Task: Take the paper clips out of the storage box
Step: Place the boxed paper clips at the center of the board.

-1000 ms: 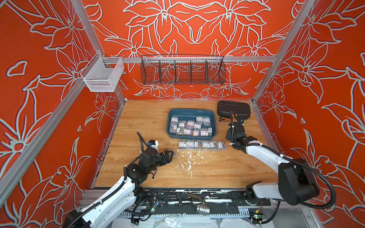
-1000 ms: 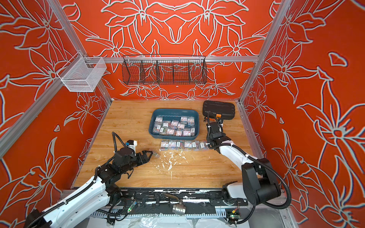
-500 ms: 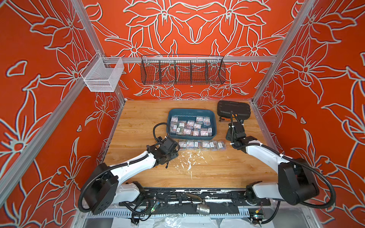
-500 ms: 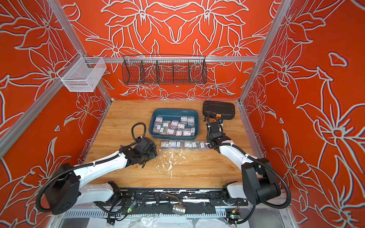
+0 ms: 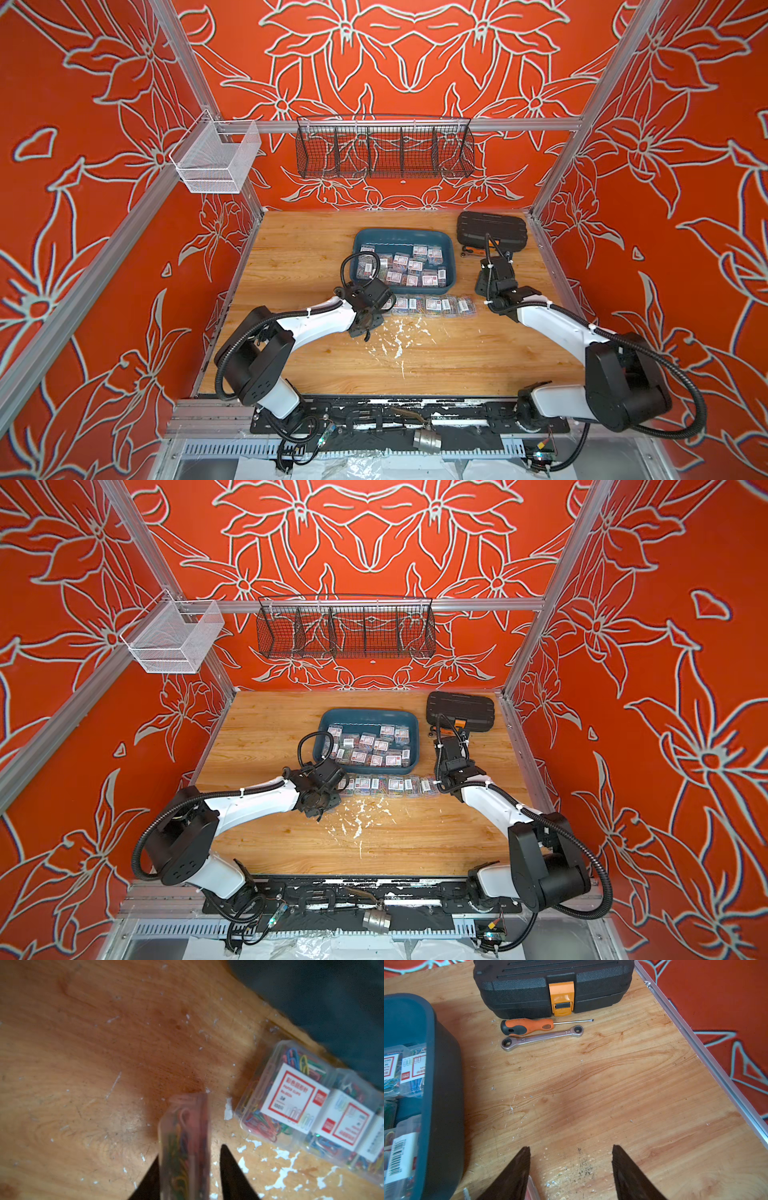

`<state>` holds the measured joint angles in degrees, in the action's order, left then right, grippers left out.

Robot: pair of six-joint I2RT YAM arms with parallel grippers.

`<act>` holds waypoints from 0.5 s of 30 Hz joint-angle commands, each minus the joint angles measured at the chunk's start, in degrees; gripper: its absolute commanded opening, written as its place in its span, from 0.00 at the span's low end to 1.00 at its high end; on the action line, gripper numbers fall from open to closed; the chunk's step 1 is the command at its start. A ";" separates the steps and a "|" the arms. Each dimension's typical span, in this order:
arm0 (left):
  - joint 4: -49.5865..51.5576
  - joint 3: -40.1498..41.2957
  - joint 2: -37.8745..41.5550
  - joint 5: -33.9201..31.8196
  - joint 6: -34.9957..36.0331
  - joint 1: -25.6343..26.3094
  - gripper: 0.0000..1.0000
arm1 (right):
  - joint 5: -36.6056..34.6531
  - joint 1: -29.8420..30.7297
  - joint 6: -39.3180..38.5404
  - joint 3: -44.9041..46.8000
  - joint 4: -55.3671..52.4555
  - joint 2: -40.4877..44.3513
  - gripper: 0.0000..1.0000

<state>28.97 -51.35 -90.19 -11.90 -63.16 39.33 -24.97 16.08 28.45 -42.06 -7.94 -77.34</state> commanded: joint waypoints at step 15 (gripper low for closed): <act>-15.98 11.60 9.84 13.83 13.46 -9.21 0.12 | 0.45 -0.13 -0.41 -1.09 -0.88 -0.09 0.65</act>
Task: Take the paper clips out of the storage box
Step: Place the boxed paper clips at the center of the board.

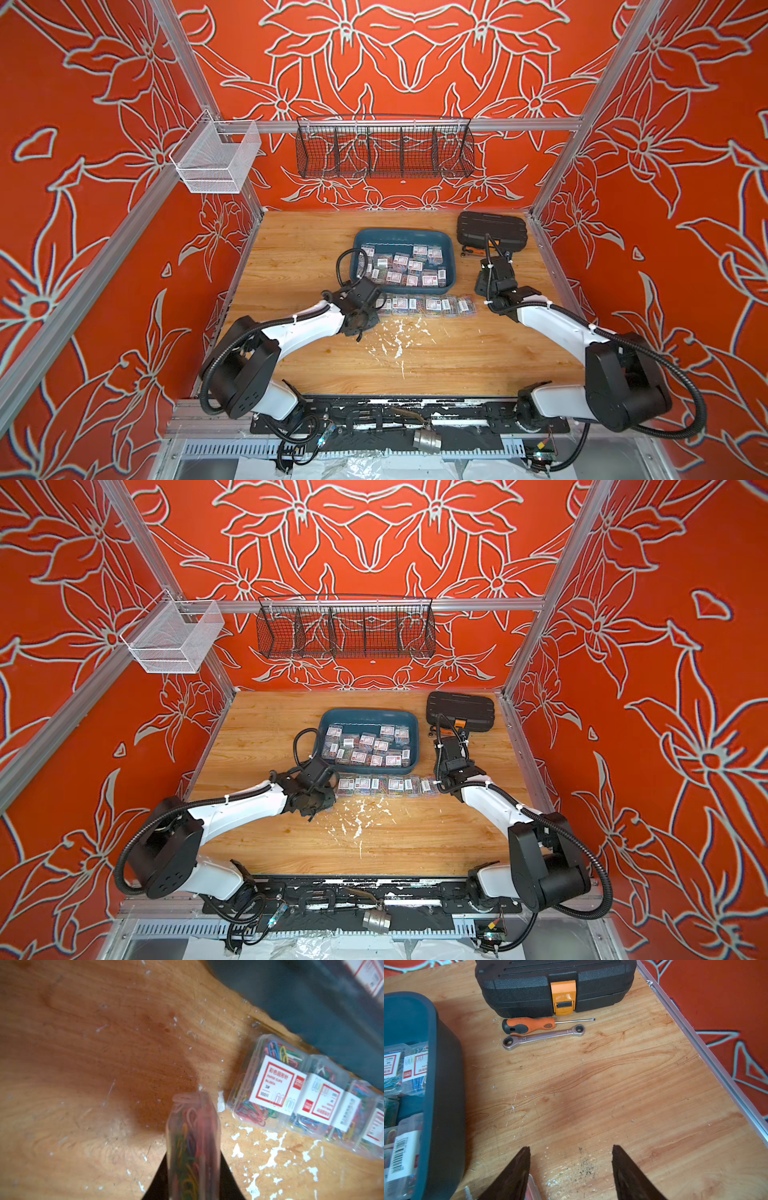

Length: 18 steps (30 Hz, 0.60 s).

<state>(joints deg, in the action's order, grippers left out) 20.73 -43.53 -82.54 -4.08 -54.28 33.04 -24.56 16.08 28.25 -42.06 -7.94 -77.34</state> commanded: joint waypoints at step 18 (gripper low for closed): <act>-37.62 17.26 1.31 24.74 12.60 -16.68 0.17 | 0.27 -0.11 -0.39 -1.42 -1.10 -0.58 0.65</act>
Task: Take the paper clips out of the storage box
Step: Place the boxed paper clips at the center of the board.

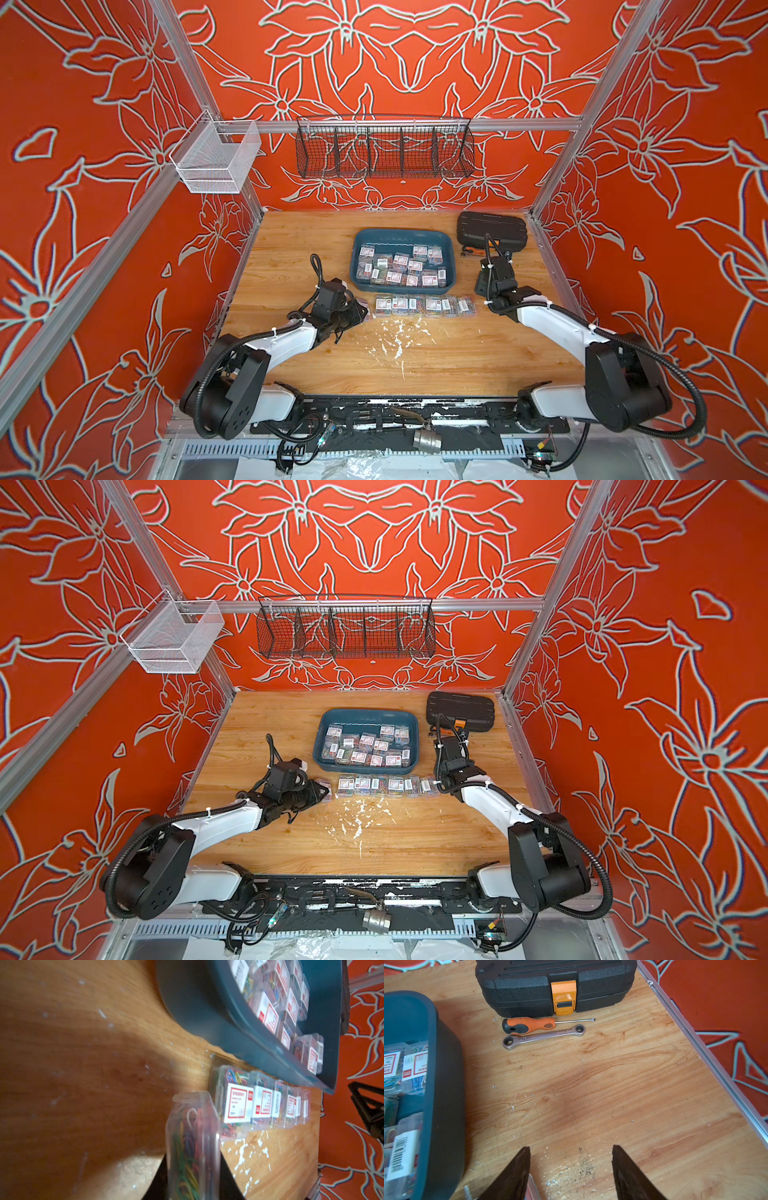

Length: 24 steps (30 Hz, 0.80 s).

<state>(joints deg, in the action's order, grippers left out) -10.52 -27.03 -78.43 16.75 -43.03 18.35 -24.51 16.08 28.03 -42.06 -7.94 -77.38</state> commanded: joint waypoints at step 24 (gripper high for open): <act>-4.88 -3.87 -15.08 3.45 3.47 -4.54 0.60 | 0.25 -0.14 -0.17 -2.25 -1.68 -1.30 0.65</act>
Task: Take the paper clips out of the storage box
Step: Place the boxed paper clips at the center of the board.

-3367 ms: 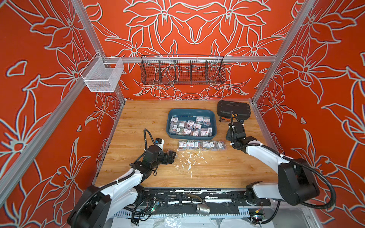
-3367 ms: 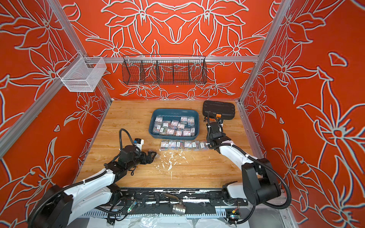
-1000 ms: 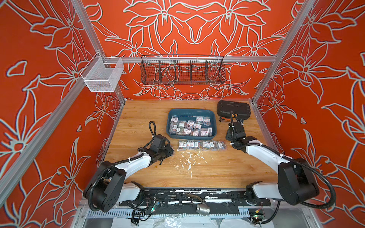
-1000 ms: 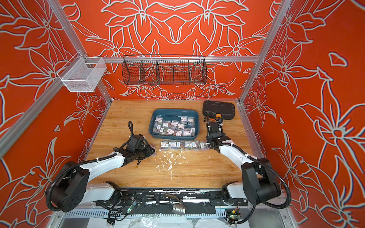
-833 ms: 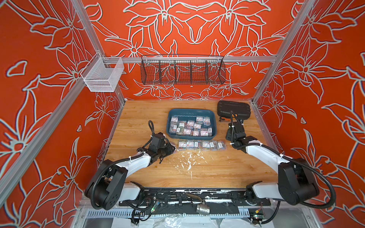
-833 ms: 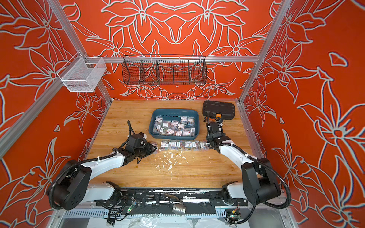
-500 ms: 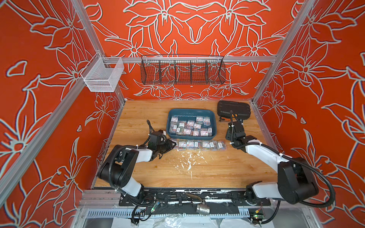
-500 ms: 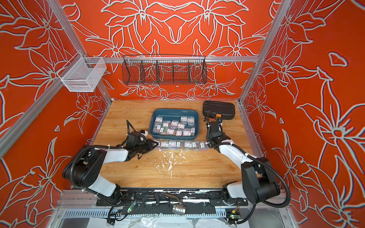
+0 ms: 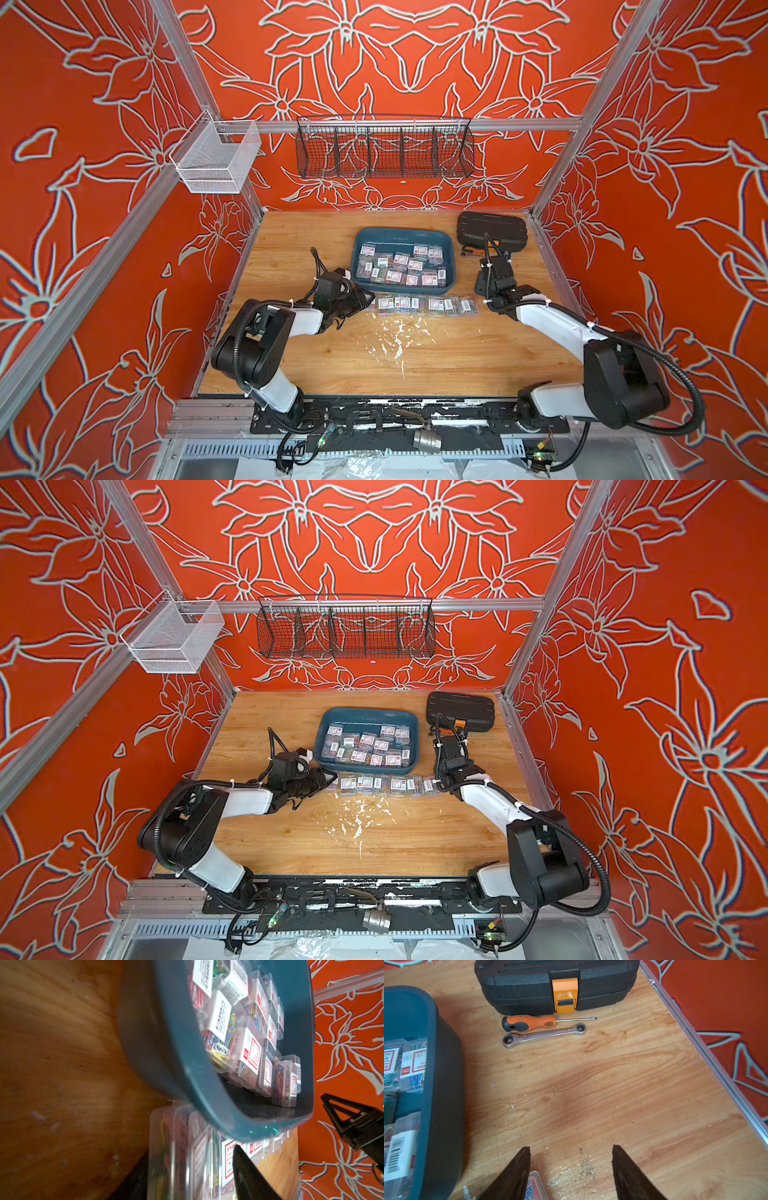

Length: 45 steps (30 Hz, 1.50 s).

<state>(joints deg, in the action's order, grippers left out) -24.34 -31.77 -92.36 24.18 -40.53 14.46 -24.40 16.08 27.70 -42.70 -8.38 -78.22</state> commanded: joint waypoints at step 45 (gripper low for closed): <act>23.78 -5.13 7.02 -4.09 6.62 -0.22 0.68 | 0.15 -0.14 0.25 -3.05 -2.41 -2.03 0.64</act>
<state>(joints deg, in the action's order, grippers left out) -11.88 -36.23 -89.97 24.49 -34.70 13.96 -24.36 16.08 27.64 -44.25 -9.85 -79.53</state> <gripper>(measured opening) 0.676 0.642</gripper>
